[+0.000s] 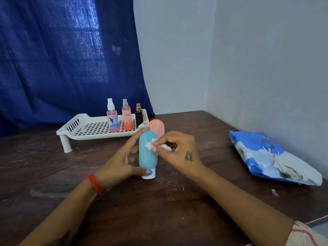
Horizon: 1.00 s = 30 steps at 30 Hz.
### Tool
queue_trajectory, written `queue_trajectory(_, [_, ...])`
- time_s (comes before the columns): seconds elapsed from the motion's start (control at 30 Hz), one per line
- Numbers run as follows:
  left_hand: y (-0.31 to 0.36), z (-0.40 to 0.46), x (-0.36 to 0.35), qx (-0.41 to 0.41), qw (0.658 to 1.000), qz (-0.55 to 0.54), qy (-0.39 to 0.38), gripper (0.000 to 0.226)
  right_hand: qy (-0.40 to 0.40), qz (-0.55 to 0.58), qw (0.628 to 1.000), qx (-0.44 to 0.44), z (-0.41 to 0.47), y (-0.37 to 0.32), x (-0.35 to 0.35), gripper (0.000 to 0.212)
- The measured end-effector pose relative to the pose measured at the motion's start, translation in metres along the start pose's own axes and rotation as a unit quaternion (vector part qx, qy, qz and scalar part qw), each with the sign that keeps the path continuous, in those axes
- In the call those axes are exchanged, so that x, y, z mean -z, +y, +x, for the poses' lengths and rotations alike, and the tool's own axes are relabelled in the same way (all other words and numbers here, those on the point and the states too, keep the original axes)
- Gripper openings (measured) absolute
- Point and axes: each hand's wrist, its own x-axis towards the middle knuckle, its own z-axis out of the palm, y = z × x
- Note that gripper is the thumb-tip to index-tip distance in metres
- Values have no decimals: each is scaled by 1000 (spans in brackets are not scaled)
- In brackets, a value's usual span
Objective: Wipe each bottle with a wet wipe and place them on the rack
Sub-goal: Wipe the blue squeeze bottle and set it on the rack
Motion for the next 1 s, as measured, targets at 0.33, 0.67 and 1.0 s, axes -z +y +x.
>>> queue_trajectory(0.33, [-1, 0, 0, -2, 1000, 5, 1, 105, 19, -50, 998, -29, 0, 12, -1, 10])
queue_trajectory(0.67, [-1, 1, 1, 6, 1000, 13, -1, 104, -19, -42, 998, 47, -2, 9, -1, 10])
queue_trajectory(1.0, [3, -1, -3, -12, 999, 37, 19, 101, 33, -120, 976, 178, -1, 5, -8, 16])
